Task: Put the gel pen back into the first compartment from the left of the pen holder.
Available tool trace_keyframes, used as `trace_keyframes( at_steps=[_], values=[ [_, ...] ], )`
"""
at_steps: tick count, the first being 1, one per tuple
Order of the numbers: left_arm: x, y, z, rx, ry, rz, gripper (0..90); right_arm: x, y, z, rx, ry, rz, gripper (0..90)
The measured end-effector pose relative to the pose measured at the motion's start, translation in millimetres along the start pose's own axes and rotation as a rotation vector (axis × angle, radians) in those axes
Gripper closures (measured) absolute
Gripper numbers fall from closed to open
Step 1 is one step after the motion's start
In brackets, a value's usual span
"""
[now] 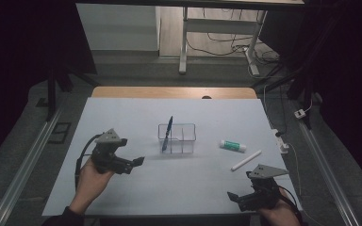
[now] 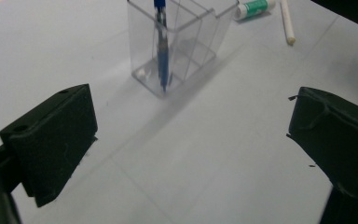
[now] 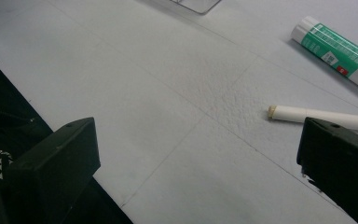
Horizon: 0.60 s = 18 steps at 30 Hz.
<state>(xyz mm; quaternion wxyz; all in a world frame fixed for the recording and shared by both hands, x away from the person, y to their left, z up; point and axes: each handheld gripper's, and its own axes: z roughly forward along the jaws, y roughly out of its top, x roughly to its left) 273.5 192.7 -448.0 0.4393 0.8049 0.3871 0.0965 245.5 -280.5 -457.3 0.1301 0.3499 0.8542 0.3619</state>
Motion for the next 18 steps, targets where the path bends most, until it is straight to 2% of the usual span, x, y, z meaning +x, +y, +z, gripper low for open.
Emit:
trace_keyframes(
  at_steps=[5, 11, 18],
  values=[
    [-3.6, -26.0, -24.1, -0.011, 0.018, -0.018, 0.0, -0.5, -0.1, -0.2, -0.003, 0.001, 0.005, 0.0],
    [-3.8, -56.6, -52.7, -0.033, 0.050, -0.064, 0.0, -0.5, 0.0, -0.1, -0.002, -0.001, 0.010, 0.0],
    [-6.3, -83.1, -69.2, -0.005, 0.098, -0.086, 0.0, -0.9, 0.1, 0.1, -0.001, -0.004, 0.008, 0.0]
  ],
)
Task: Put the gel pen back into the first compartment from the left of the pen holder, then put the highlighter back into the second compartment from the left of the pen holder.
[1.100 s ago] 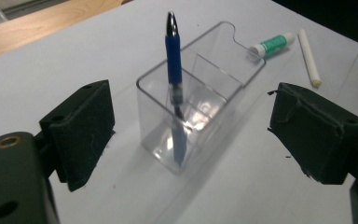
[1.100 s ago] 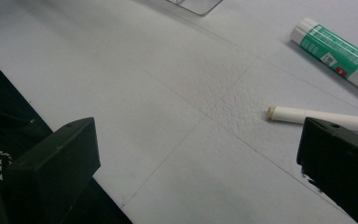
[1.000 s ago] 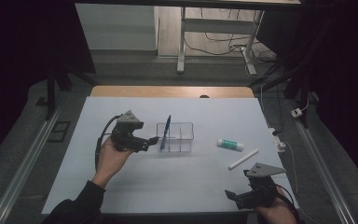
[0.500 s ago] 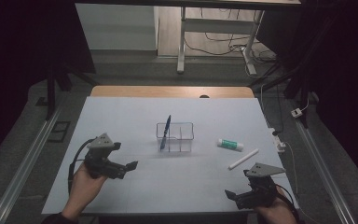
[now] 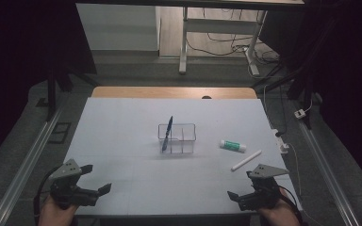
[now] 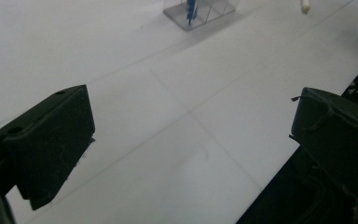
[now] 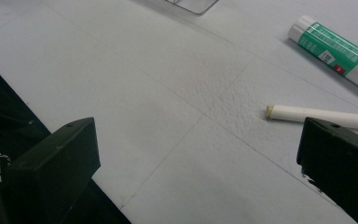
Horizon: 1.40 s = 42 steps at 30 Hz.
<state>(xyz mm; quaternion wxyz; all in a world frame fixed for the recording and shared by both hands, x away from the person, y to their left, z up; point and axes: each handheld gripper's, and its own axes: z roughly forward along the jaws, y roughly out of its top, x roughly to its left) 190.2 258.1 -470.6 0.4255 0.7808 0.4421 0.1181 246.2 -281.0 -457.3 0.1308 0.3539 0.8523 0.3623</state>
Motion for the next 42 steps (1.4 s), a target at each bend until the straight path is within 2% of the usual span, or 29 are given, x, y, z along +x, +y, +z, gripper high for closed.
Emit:
trace_keyframes(
  at_steps=[5, 8, 16, 22, 28, 31, 42],
  values=[
    [-0.7, -8.6, -0.4, 0.049, 0.024, -0.001, 0.0, 0.0, 0.0, 0.2, 0.002, -0.001, 0.001, 0.0],
    [-0.7, -8.9, -1.5, 0.041, 0.025, 0.000, 0.0, 0.0, 0.0, 0.3, 0.003, 0.000, 0.000, 0.0],
    [-1.3, -8.4, 0.6, 0.062, 0.029, 0.007, 0.0, -0.3, 0.4, 0.2, 0.004, 0.003, 0.003, 0.0],
    [-0.6, -8.4, 1.0, 0.063, 0.026, -0.003, 0.0, -3.2, 0.8, -0.1, -0.004, 0.007, 0.030, 0.0],
    [-0.8, -8.2, 1.4, 0.067, 0.028, 0.000, 0.0, -14.3, 1.2, 1.0, 0.013, -0.047, 0.066, 0.0],
    [-0.8, -8.1, 1.6, 0.070, 0.026, -0.001, 0.0, -22.0, 1.5, 2.0, 0.007, -0.061, 0.108, 0.0],
    [-0.9, -7.8, 2.2, 0.075, 0.029, 0.000, 0.3, -48.1, 0.5, 12.4, 0.043, -0.132, 0.125, 0.0]
  ],
)
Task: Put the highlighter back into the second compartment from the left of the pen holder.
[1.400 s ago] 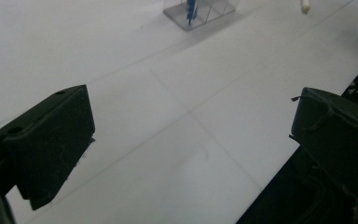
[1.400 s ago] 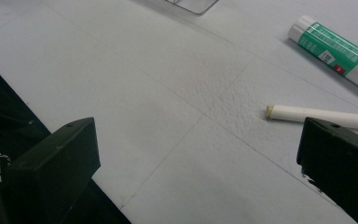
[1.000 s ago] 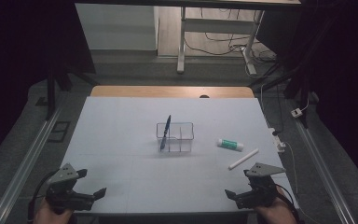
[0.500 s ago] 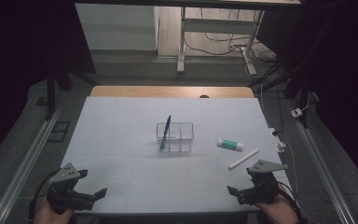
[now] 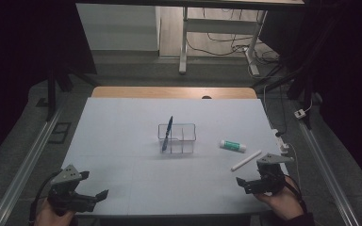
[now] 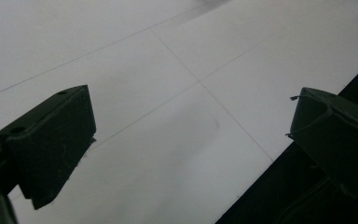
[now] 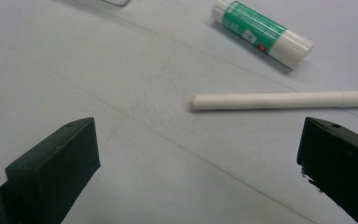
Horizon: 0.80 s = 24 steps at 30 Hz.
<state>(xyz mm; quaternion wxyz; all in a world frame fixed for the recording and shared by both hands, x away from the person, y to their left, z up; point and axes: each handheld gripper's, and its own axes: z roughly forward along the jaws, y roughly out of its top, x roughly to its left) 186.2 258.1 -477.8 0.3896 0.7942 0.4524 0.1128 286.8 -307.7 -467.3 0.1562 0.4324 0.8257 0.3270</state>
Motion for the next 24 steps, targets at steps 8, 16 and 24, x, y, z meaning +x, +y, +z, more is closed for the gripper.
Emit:
trace_keyframes(
  at_steps=[8, 16, 24],
  values=[
    [-0.2, 0.2, 0.2, 0.001, 0.001, 0.002, 0.4, -24.3, 3.4, 13.0, 0.029, -0.053, 0.000, 10.2],
    [-0.4, 0.4, 0.6, 0.003, 0.001, 0.003, 0.7, -48.3, 7.6, 18.8, 0.060, -0.057, 0.019, 45.4],
    [0.1, 0.4, 0.5, 0.004, -0.002, 0.001, 0.8, -76.8, 11.9, 26.3, 0.105, -0.061, 0.043, 85.0]
  ],
)
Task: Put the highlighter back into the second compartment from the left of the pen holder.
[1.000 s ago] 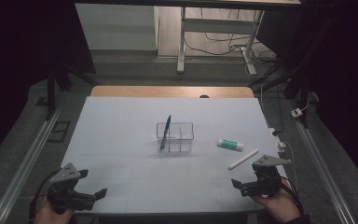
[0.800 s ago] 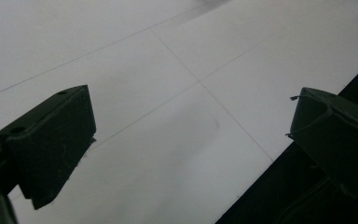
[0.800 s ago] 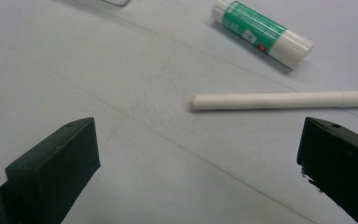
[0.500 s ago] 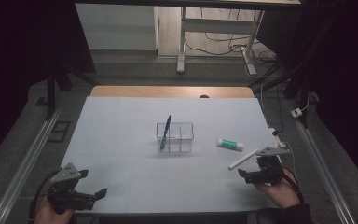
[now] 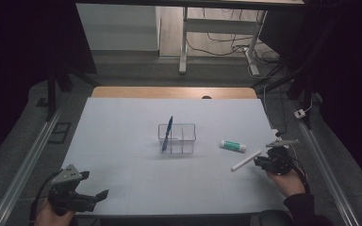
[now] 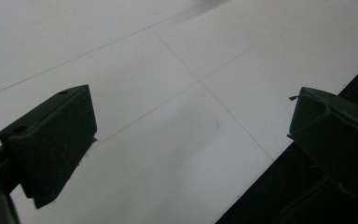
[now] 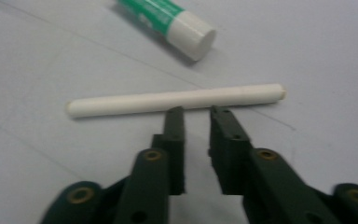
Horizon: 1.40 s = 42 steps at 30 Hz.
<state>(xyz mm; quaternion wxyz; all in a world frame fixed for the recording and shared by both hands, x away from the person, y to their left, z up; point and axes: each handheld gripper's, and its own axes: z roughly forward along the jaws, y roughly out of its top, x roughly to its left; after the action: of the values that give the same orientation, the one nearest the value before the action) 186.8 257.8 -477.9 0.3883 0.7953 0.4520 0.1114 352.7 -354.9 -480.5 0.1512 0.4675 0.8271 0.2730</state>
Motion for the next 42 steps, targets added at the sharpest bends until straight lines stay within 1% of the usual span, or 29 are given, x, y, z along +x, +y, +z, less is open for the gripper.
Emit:
trace_keyframes(
  at_steps=[1, 2, 6, 12, 17, 21, 23, 24, 27, 29, 31, 36, 42],
  values=[
    [-0.2, 0.0, 0.1, -0.001, 0.000, 0.001, 0.9, -2.5, 0.6, 0.8, 0.000, -0.007, 0.000, 88.7],
    [-0.3, 0.0, 0.1, -0.001, 0.000, 0.001, 0.9, -6.5, 1.5, 1.9, 0.001, -0.016, 0.007, 89.7],
    [-0.4, 0.1, 0.3, 0.002, 0.001, 0.001, 1.0, -18.4, 3.0, 8.1, 0.003, -0.042, 0.045, 89.8],
    [0.2, 0.3, 0.4, 0.003, -0.001, -0.002, 1.1, -33.5, 5.8, 18.7, 0.007, -0.084, 0.050, 89.8],
    [0.4, 0.2, 0.5, 0.004, -0.003, -0.003, 1.1, -44.1, 9.5, 24.7, 0.004, -0.101, 0.042, 89.8],
    [0.5, 0.2, 0.6, 0.005, -0.004, -0.003, 1.2, -50.3, 12.6, 28.5, -0.002, -0.094, 0.046, 89.8],
    [0.4, 0.3, 0.8, 0.006, -0.003, -0.003, 1.2, -52.0, 13.8, 30.2, -0.007, -0.080, 0.038, 89.8],
    [0.4, 0.4, 0.8, 0.006, -0.003, -0.002, 1.2, -52.8, 14.7, 31.8, -0.007, -0.084, 0.030, 89.8],
    [0.4, 0.4, 0.9, 0.007, -0.003, -0.002, 1.3, -54.4, 16.7, 34.1, -0.006, -0.075, 0.019, 89.8],
    [0.4, 0.4, 0.8, 0.007, -0.004, -0.002, 1.3, -55.7, 17.7, 35.8, -0.007, -0.083, 0.009, 89.7],
    [0.5, 0.4, 0.9, 0.008, -0.004, -0.002, 1.3, -57.4, 18.2, 37.4, -0.008, -0.080, -0.005, 89.7],
    [0.4, 0.5, 1.0, 0.009, -0.004, -0.001, 1.3, -58.3, 18.8, 40.1, -0.017, -0.061, -0.028, 89.8],
    [0.3, 0.6, 1.1, 0.011, -0.004, 0.001, 1.4, -53.2, 18.8, 40.1, -0.011, -0.031, -0.035, 89.8]
  ],
)
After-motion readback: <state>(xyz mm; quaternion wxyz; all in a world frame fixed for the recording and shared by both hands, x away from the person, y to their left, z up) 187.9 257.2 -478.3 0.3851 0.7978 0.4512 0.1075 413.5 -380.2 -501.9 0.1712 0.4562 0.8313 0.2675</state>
